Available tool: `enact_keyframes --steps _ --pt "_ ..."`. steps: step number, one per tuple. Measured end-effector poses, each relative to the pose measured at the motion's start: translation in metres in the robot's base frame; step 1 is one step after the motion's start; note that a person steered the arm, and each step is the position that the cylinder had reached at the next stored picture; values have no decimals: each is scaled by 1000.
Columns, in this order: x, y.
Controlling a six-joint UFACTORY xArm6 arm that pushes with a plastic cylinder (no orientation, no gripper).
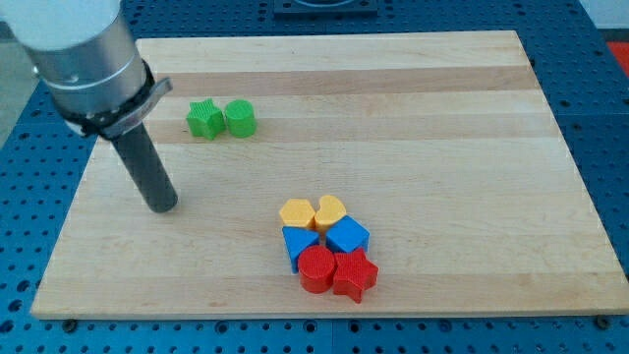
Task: Point your arm towards bottom center
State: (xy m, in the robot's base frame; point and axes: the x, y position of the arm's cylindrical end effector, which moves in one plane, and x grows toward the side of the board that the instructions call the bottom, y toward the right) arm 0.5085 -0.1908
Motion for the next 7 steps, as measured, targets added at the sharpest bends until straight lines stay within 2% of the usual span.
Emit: enact_keyframes --steps 2,4,7 --pt "37 -7" --pt "102 33" --pt "109 41"
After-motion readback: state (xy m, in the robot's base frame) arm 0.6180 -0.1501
